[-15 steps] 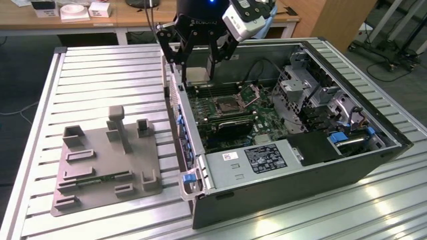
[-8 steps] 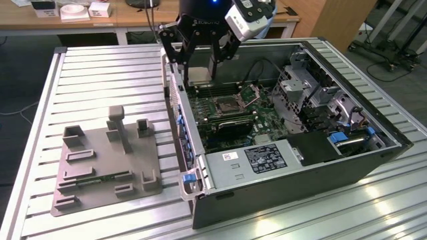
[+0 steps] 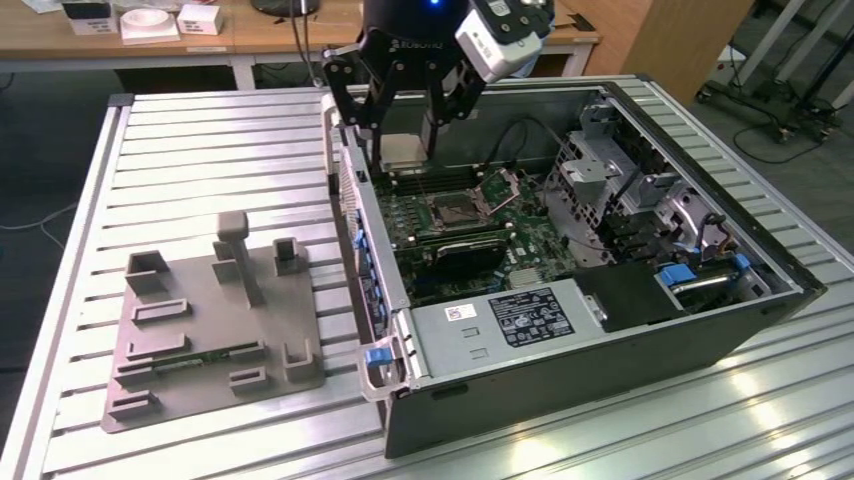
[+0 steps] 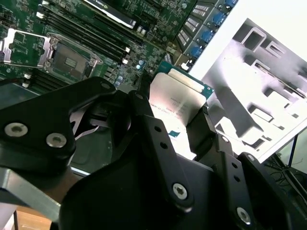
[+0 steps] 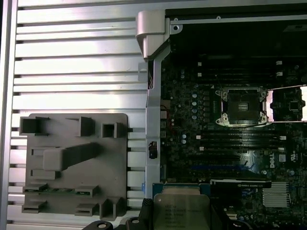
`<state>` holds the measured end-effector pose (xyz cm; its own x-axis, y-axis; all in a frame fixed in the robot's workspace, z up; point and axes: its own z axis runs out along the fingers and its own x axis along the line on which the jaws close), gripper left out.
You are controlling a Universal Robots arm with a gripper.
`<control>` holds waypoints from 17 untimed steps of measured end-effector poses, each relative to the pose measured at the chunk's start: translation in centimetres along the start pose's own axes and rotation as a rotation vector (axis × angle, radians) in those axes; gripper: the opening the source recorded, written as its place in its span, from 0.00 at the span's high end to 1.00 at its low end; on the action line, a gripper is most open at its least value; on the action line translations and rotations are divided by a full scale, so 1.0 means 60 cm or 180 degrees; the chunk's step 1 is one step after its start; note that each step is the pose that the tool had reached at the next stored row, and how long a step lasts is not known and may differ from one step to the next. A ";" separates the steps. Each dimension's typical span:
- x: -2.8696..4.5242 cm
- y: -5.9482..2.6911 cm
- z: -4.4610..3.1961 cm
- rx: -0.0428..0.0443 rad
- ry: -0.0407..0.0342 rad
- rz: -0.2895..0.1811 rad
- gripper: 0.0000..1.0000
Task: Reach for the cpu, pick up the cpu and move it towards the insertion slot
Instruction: 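Pick up the cpu and move it towards the insertion slot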
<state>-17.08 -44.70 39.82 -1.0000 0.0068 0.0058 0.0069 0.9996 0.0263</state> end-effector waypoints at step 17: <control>-0.012 0.000 0.000 0.0000 0.0000 0.0000 0.46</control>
<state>-16.38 -44.70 39.80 -1.0000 0.0068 0.0058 0.0070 0.9996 0.0263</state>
